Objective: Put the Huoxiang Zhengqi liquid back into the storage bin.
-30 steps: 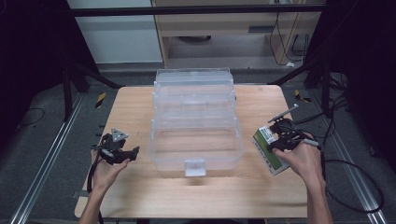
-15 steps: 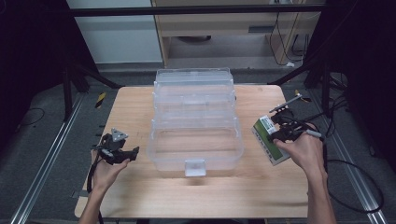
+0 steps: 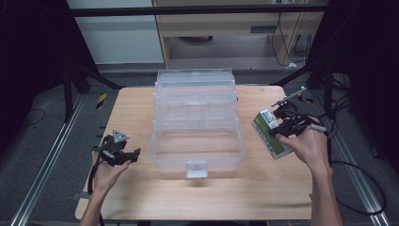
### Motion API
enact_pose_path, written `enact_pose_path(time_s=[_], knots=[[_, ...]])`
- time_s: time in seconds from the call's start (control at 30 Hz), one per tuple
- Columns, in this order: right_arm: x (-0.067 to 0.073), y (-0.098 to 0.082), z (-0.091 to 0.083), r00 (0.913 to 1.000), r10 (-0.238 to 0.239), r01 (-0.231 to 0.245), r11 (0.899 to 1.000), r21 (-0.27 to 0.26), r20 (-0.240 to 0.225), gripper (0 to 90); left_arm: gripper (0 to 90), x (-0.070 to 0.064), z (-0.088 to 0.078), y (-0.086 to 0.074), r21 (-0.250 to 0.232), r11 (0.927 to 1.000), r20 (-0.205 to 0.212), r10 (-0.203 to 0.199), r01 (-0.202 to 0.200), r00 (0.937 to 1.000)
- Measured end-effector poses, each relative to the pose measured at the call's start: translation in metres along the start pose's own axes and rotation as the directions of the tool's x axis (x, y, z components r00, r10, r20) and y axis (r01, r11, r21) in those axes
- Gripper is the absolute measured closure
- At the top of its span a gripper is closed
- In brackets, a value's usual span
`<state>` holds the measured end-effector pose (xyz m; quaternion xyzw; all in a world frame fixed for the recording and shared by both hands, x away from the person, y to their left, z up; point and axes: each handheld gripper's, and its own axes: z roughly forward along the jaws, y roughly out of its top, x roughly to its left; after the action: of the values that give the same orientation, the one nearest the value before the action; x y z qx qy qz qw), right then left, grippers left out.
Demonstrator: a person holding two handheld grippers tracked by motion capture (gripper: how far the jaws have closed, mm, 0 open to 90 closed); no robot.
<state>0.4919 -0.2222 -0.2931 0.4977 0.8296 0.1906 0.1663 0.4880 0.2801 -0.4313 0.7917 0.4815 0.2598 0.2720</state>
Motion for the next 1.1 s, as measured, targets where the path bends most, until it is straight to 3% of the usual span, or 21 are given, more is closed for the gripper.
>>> enact_pose_path(time_s=[0.37, 0.7, 0.8, 1.1], knots=[[0.012, 0.011, -0.014, 0.9977, -0.067, 0.066, 0.997, -0.045, -0.013, 64.1, 31.7, 0.002, 0.000, 0.000, 0.000, 1.0000, -0.002, -0.004, 0.004, 1.0000], [0.021, 0.024, -0.021, 0.9902, -0.131, 0.128, 0.989, -0.075, -0.048, 64.1, 31.7, 0.003, 0.000, -0.001, 0.000, 1.0000, -0.004, -0.008, 0.008, 1.0000], [0.023, 0.028, -0.022, 0.9848, -0.153, 0.146, 0.985, -0.089, -0.081, 64.1, 31.7, 0.004, 0.000, -0.001, -0.001, 0.9999, -0.004, -0.010, 0.010, 0.9999], [0.034, 0.041, -0.018, 0.9539, -0.253, 0.235, 0.964, -0.127, -0.161, 64.1, 31.7, 0.004, 0.000, -0.001, 0.002, 0.9999, -0.006, -0.010, 0.010, 0.9999]])
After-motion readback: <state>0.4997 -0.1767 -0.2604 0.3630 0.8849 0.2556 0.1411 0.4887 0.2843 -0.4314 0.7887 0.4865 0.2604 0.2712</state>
